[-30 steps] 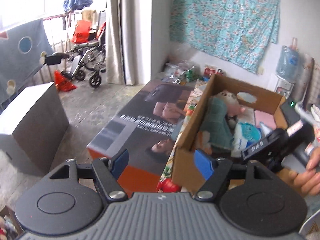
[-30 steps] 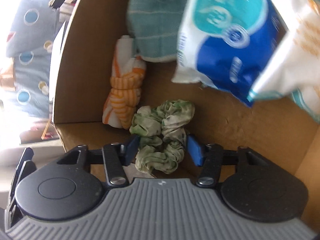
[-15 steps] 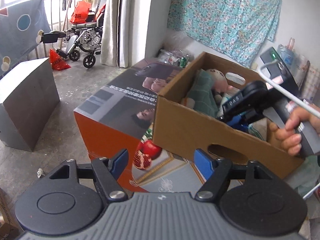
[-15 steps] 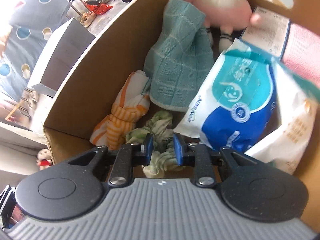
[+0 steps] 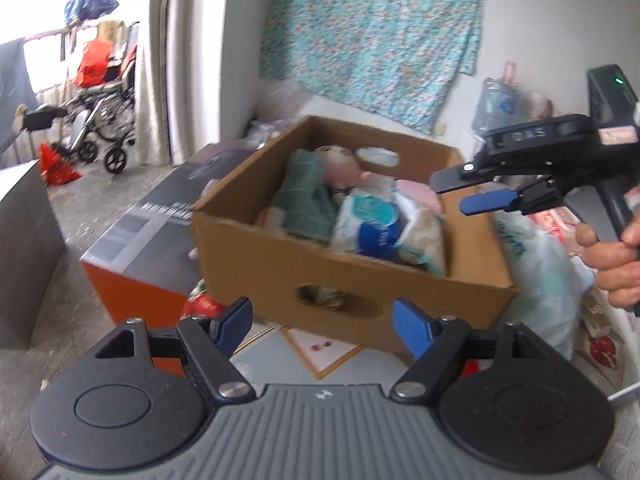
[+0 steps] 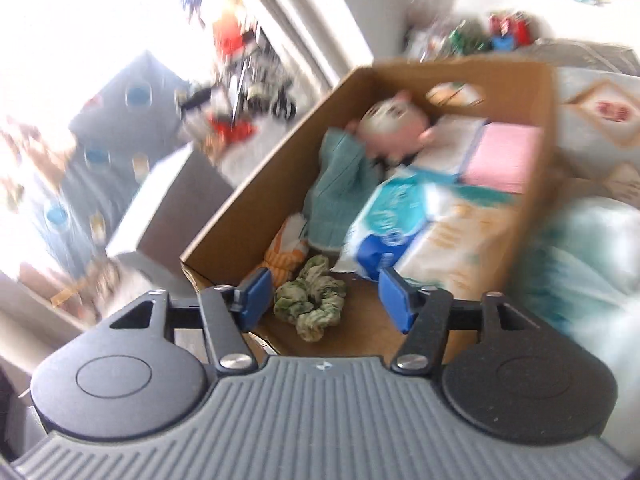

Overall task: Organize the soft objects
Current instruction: 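Move the right tool back to the white yogurt cup on the table, then close the right tool on the yogurt cup and lift it, then carry the yogurt cup with the right tool over the box, then lower the yogurt cup into the box and open the right tool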

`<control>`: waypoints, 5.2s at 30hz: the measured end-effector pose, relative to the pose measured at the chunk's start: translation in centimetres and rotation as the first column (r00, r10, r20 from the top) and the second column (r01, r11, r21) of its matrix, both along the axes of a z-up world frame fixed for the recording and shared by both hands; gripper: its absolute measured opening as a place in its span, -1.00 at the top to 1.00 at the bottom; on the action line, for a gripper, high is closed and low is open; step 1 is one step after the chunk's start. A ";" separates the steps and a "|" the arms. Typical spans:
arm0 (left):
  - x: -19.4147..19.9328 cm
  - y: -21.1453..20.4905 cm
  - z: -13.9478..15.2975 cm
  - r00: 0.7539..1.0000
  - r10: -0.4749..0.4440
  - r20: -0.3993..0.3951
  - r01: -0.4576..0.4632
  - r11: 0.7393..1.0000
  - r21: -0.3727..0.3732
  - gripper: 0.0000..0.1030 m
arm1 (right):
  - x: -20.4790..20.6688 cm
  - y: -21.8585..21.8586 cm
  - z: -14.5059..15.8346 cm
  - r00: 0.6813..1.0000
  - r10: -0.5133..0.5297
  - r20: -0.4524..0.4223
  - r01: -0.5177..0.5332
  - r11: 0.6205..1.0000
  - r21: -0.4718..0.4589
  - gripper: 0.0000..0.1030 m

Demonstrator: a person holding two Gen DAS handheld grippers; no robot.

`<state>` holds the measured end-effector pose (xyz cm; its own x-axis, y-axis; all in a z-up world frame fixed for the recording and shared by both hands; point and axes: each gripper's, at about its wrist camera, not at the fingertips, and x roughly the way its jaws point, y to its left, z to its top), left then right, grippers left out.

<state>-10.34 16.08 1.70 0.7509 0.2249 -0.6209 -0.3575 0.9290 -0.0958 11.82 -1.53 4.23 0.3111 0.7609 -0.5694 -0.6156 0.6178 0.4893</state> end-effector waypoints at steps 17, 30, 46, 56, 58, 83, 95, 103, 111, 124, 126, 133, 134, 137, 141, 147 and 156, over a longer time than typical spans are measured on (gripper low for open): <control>9.9 -15.0 -0.3 0.928 -0.368 0.053 0.368 0.930 0.022 -0.55 | 6.2 -25.5 -4.6 0.878 -0.471 0.088 0.479 0.860 -0.175 -0.61; 15.0 -18.8 -2.1 0.929 -0.370 0.001 0.370 0.928 0.033 -0.55 | 12.5 -24.0 -12.6 0.910 -0.413 0.041 0.401 0.850 -0.340 -0.57; 18.7 -23.5 -1.6 0.867 -0.497 0.017 0.494 0.865 0.084 -0.55 | 15.1 -32.3 -14.0 0.784 -0.454 -0.422 0.497 0.868 -0.010 -0.28; 23.2 -28.8 -4.0 0.791 -0.610 -0.039 0.612 0.788 0.075 -0.55 | 14.9 -31.4 -12.7 0.818 -0.478 -0.319 0.484 0.873 -0.068 -0.25; 24.5 -29.8 -4.8 0.781 -0.621 -0.056 0.624 0.777 0.078 -0.55 | 15.0 -31.7 -12.9 0.814 -0.476 -0.332 0.488 0.871 -0.052 -0.24; 32.5 -31.9 -10.1 0.784 -0.612 -0.102 0.606 0.791 -0.085 -0.30 | 13.7 -35.0 -12.5 0.773 -0.550 -0.317 0.603 0.792 0.098 0.03; 32.7 -32.3 -10.3 0.792 -0.607 -0.063 0.601 0.794 -0.093 0.08 | 14.2 -34.6 -13.3 0.831 -0.456 -0.319 0.511 0.852 0.113 0.55; 31.3 -31.7 -8.2 0.802 -0.596 -0.021 0.591 0.799 -0.115 0.16 | 11.4 -34.1 -9.5 0.860 -0.456 -0.228 0.487 0.868 0.100 0.56; 26.6 -30.4 -2.5 0.824 -0.562 0.075 0.567 0.819 -0.083 0.16 | 6.4 -32.2 -2.8 0.903 -0.416 -0.107 0.428 0.890 0.154 0.56; 16.9 -17.2 5.2 0.943 -0.309 0.126 0.311 0.950 0.002 0.16 | 3.9 -14.4 4.2 0.995 -0.060 -0.084 0.078 0.969 0.232 0.56; 15.8 -14.5 5.5 0.959 -0.263 0.106 0.264 0.965 0.003 0.16 | 3.8 -10.4 4.4 0.996 0.003 -0.094 0.017 0.978 0.207 0.56; 14.7 -5.2 3.4 0.989 -0.149 -0.024 0.147 0.987 -0.069 0.16 | 4.0 2.0 2.5 0.974 0.150 -0.167 -0.148 0.989 0.027 0.55; 14.8 -4.1 2.8 0.989 -0.143 -0.045 0.139 0.987 -0.086 0.16 | 4.2 3.2 2.0 0.970 0.162 -0.180 -0.165 0.986 -0.002 0.55; 15.5 -1.5 0.8 0.985 -0.141 -0.100 0.126 0.982 -0.139 0.16 | 4.7 6.1 0.3 0.957 0.181 -0.228 -0.204 0.976 -0.079 0.53; 15.8 0.3 -1.5 0.975 -0.160 -0.153 0.130 0.973 -0.190 0.16 | 5.1 7.4 -1.4 0.947 0.188 -0.259 -0.234 0.959 -0.158 0.51; 15.8 1.3 -3.9 0.961 -0.195 -0.196 0.144 0.959 -0.245 0.15 | 5.9 8.5 -3.1 0.934 0.198 -0.298 -0.265 0.942 -0.205 0.52; 15.6 1.6 -4.0 0.956 -0.200 -0.214 0.146 0.959 -0.244 0.07 | 5.8 9.7 -3.5 0.931 0.217 -0.294 -0.294 0.923 -0.248 0.47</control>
